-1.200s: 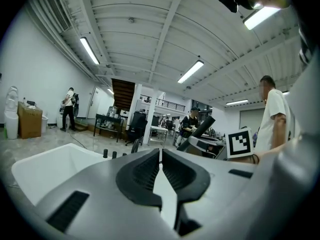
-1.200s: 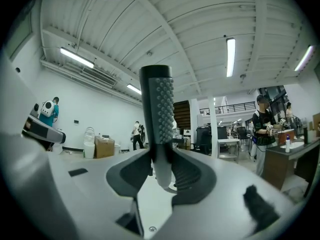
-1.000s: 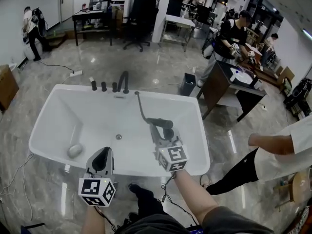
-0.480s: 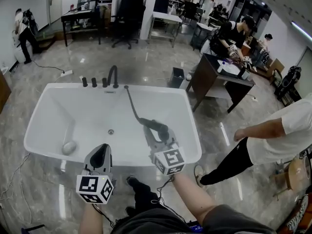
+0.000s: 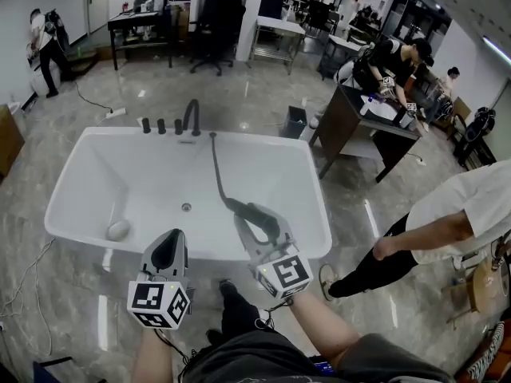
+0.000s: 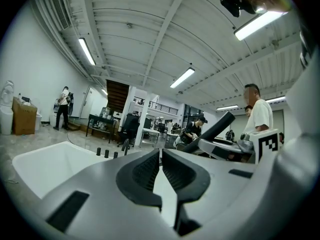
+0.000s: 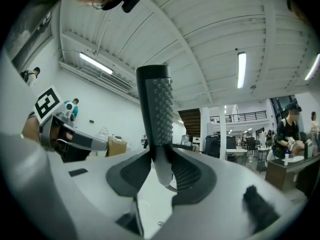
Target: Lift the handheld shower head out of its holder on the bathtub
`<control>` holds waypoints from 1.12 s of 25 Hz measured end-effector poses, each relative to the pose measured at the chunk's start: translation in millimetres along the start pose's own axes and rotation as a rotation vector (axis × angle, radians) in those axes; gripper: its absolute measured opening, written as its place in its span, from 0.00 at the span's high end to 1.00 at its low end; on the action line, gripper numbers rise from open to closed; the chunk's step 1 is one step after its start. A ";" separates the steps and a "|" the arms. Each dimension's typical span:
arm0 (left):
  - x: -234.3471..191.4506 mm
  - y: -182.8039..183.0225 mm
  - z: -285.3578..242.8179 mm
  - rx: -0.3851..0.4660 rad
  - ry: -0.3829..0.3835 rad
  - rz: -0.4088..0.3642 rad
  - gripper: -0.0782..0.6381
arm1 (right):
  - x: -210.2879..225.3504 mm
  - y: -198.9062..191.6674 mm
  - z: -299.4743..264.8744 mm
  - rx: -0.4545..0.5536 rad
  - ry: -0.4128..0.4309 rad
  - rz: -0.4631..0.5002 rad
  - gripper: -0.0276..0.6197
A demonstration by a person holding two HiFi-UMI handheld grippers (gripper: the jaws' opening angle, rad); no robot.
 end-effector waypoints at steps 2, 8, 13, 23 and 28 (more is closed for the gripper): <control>1.9 0.9 3.3 0.001 0.002 0.002 0.85 | -6.1 -0.6 3.8 -0.010 0.010 0.014 0.75; 7.6 -1.6 6.6 -0.011 0.010 0.002 0.85 | 5.8 -11.2 10.7 -0.030 -0.024 -0.055 0.75; 9.2 -12.3 7.4 -0.032 0.015 0.010 0.85 | 12.2 -28.1 15.1 -0.051 -0.043 -0.089 0.75; 12.6 -20.4 0.1 -0.050 0.014 0.016 0.85 | 23.6 -45.2 15.7 -0.096 -0.059 -0.107 0.75; 9.6 -21.7 3.4 -0.049 0.011 0.030 0.85 | 20.0 -48.2 14.1 -0.108 -0.066 -0.107 0.75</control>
Point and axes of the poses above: the fingertips, and each gripper's own axes: z backward along the fingers, x to its right, y out of its top, the point moved 2 cm from there along z, backward along the fingers, and after that the axes turned 10 degrees about -z, right-handed, at the moved point
